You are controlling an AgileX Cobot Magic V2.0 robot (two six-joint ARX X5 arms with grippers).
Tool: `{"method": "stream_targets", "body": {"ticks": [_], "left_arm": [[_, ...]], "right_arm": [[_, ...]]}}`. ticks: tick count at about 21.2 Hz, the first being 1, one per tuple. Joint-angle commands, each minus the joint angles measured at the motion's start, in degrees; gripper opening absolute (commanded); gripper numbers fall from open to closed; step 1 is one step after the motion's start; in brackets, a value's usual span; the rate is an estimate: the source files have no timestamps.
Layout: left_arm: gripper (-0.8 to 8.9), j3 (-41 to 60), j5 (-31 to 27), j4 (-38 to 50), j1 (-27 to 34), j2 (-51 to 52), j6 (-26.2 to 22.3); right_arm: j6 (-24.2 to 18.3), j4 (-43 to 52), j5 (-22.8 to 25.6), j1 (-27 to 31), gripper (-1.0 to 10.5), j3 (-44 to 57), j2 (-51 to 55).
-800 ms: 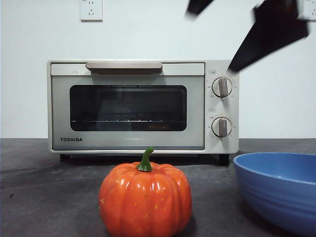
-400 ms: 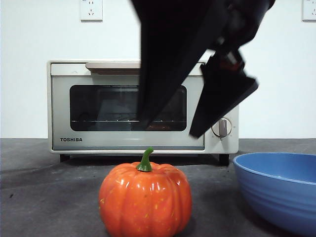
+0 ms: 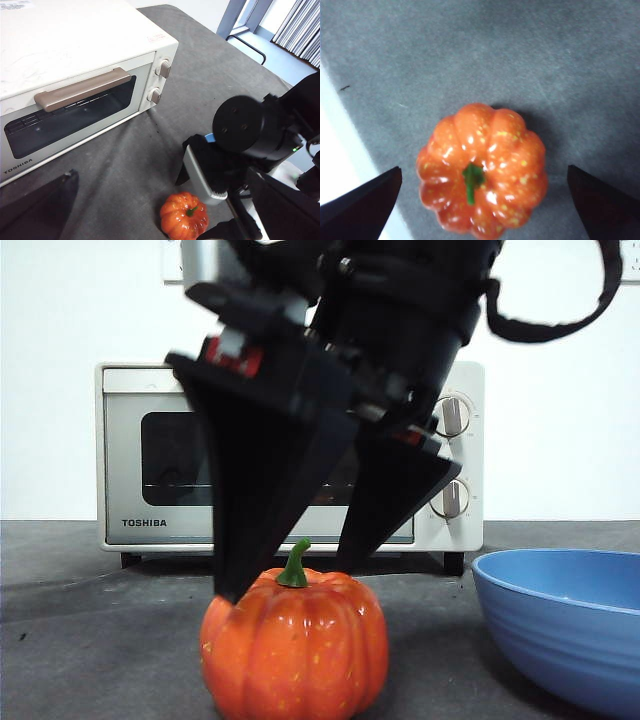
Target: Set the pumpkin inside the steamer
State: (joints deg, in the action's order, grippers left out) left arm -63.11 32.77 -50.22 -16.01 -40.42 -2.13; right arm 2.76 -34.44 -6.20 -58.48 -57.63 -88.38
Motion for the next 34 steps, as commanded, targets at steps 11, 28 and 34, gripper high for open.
{"method": "stream_targets", "body": {"ticks": [11,28,34], "left_arm": [[6.24,-1.1,0.1,0.3,-1.4,-0.2,0.1],[6.24,-1.1,0.1,0.3,-1.4,-0.2,0.1],[6.24,-1.1,0.1,0.3,-1.4,-0.2,0.1]], "right_arm": [[-0.6,2.7,-0.4,-1.1,5.0,-1.0,-8.2],[1.1,-26.8,0.6,2.4,3.3,-6.1,9.8],[1.0,-30.4,4.1,11.2,3.3,-3.3,18.8]]}}
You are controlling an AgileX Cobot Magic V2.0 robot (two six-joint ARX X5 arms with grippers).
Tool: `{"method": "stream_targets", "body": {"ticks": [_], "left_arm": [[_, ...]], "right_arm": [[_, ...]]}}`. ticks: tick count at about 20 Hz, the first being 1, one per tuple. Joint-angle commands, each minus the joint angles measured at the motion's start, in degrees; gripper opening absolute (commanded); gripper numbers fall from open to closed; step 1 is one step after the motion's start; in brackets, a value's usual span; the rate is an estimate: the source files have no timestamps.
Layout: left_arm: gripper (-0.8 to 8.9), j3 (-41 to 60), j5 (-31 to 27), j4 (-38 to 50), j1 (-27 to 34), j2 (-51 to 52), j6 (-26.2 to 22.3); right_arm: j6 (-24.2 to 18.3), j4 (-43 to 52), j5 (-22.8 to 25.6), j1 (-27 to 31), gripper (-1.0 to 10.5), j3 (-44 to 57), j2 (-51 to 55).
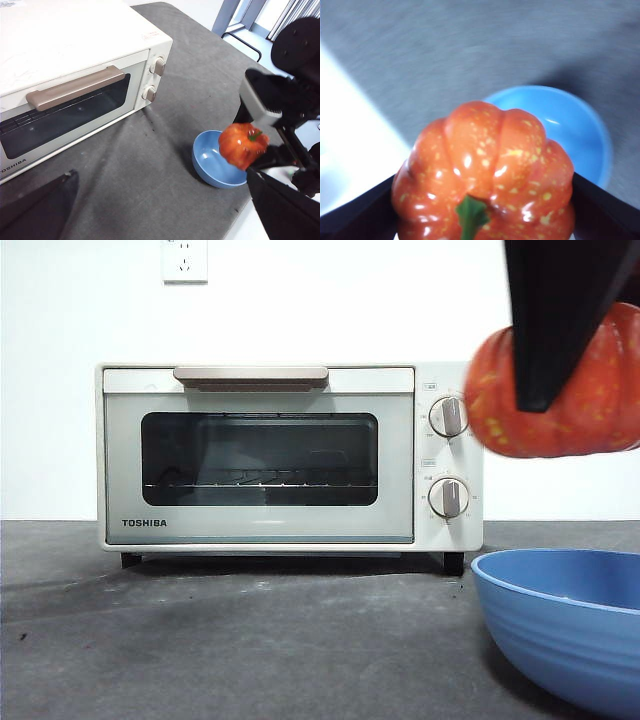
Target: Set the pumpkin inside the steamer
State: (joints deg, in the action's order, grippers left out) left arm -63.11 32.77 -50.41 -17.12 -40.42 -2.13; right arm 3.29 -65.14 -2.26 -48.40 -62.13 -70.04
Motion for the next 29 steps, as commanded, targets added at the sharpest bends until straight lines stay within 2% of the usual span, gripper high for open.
{"method": "stream_targets", "body": {"ticks": [1,6,9,12,19,25,29], "left_arm": [[6.25,-1.1,0.1,0.5,-0.3,-0.2,0.1],[6.24,-1.1,0.1,0.5,-0.3,-0.2,0.1],[6.24,-1.1,0.1,0.5,-0.3,-0.3,0.1],[6.24,-1.1,0.1,0.5,-0.3,-0.4,0.2],[6.24,-1.1,0.1,0.5,-0.3,-0.3,0.2],[6.24,-1.1,0.1,0.5,-0.3,-0.3,0.1],[6.24,-1.1,0.1,0.5,-0.3,-0.4,0.7]], "right_arm": [[0.4,0.9,0.4,2.7,3.3,2.8,1.4],[-1.1,11.7,-2.5,10.8,3.3,13.1,3.8],[-0.7,17.7,-5.2,13.0,3.3,16.3,3.0],[-0.6,20.2,-5.4,13.4,3.3,18.1,1.4],[-0.4,20.3,-5.4,13.3,3.3,18.3,-2.0],[0.8,19.9,-5.4,13.3,5.6,18.3,-2.6],[1.2,16.5,-5.4,13.3,5.8,15.8,-2.3]]}}
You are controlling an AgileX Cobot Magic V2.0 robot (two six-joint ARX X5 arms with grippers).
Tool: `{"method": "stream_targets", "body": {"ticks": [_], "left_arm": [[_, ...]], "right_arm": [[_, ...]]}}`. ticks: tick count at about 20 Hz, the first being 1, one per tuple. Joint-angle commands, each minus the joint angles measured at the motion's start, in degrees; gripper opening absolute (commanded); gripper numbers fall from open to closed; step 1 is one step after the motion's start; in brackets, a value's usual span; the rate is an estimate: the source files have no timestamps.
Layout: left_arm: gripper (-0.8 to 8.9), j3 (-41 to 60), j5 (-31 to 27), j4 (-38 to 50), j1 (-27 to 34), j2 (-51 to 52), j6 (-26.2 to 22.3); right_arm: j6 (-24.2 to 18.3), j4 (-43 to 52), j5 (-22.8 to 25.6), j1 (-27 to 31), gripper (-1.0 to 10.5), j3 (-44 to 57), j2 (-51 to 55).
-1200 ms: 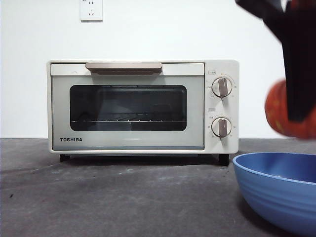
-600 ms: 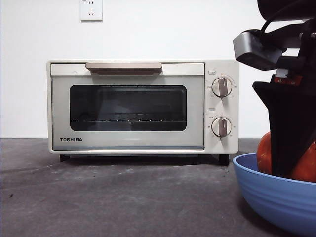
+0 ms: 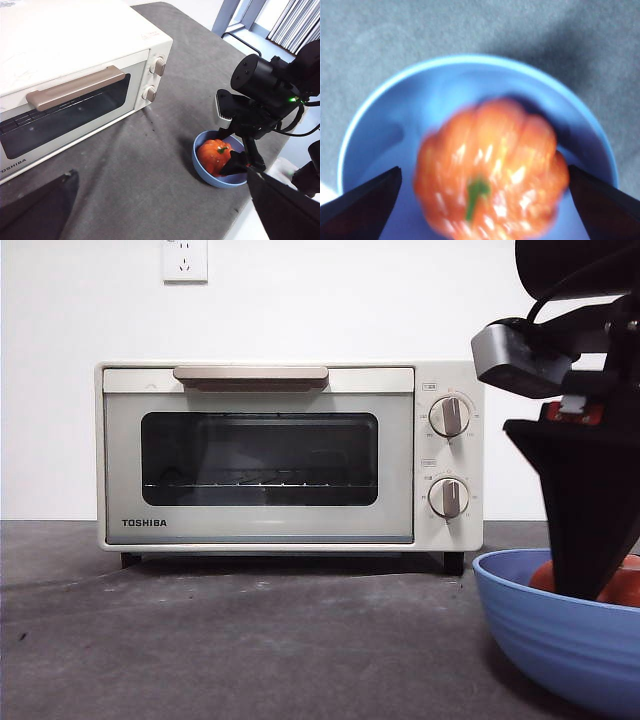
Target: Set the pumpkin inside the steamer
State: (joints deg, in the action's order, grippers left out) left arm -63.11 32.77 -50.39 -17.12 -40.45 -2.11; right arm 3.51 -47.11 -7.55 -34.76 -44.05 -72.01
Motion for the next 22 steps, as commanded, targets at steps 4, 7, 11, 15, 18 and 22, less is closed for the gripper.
{"method": "stream_targets", "body": {"ticks": [4,7,11,15,18,22], "left_arm": [[6.24,-1.1,0.1,0.4,-0.3,-1.8,1.7],[6.22,-1.1,0.0,0.6,-0.3,-3.8,1.7],[6.21,-1.1,0.0,1.8,-0.3,-6.9,1.5],[6.16,-1.1,-0.1,3.6,-1.2,-10.8,1.6],[5.84,-1.1,-0.3,4.2,-2.0,-13.8,1.7],[5.84,-1.1,-0.9,8.1,-3.6,-17.6,1.7]], "right_arm": [[1.5,-10.5,-0.1,-0.3,5.8,-9.3,3.5],[3.4,-12.2,-0.1,-0.3,5.8,-12.2,10.3],[6.1,-11.8,0.1,-0.2,5.8,-12.3,22.3],[8.9,-8.9,0.1,-0.2,5.8,-12.3,31.9],[12.1,-6.1,0.1,-0.2,5.8,-12.3,37.7],[14.4,-6.3,1.2,-0.2,5.8,-12.3,43.3]]}}
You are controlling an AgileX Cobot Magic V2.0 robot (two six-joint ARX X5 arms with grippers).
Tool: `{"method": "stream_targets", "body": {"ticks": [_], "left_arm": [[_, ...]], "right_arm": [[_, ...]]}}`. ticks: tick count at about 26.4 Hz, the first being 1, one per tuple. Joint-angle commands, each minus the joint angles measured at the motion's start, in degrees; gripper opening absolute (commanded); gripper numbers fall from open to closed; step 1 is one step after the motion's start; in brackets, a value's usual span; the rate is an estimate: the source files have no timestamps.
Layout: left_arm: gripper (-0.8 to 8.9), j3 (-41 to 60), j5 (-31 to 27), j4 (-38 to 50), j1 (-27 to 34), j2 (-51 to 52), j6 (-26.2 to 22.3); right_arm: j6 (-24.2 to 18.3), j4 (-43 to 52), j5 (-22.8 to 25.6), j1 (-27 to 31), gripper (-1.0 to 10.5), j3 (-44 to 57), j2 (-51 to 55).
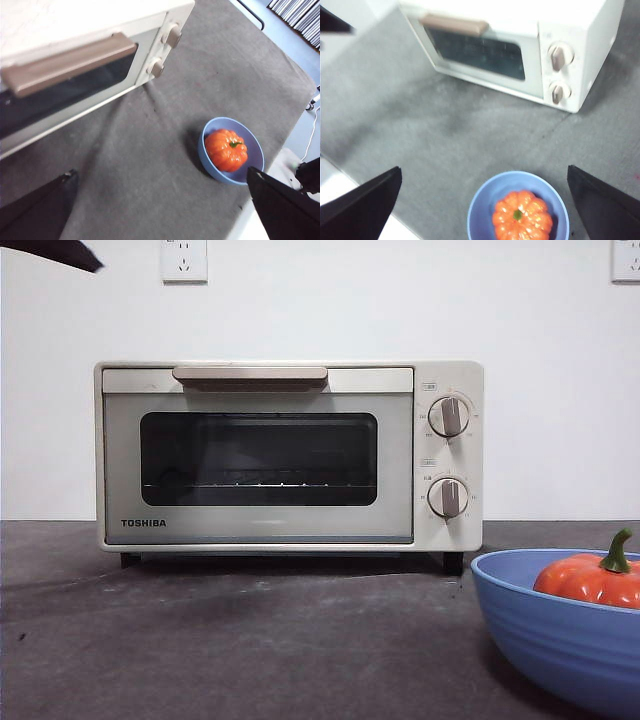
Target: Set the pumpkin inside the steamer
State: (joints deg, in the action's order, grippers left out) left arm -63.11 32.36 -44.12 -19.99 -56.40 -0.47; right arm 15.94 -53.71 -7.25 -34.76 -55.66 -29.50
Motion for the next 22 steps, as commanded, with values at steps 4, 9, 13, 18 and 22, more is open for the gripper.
{"method": "stream_targets", "body": {"ticks": [4,9,13,18,22], "left_arm": [[4.69,-2.4,-5.6,6.6,-2.6,-7.8,0.0],[1.5,-8.7,-7.6,6.4,-3.6,-15.3,-0.8],[0.12,-13.7,-10.0,6.4,-3.8,-19.8,-4.9],[0.13,-17.9,-11.6,5.7,-4.2,-25.0,-10.3],[0.14,-20.5,-11.9,6.2,-4.4,-29.2,-13.8]], "right_arm": [[3.4,0.3,3.0,-0.2,5.8,-0.7,3.5],[3.6,0.3,3.0,-0.2,5.8,-0.7,3.8],[3.6,0.7,3.0,-0.2,5.8,-0.7,3.8],[3.6,0.7,3.2,-0.2,5.8,-0.7,3.8],[3.6,1.0,3.2,-0.2,5.8,-0.7,3.8]]}}
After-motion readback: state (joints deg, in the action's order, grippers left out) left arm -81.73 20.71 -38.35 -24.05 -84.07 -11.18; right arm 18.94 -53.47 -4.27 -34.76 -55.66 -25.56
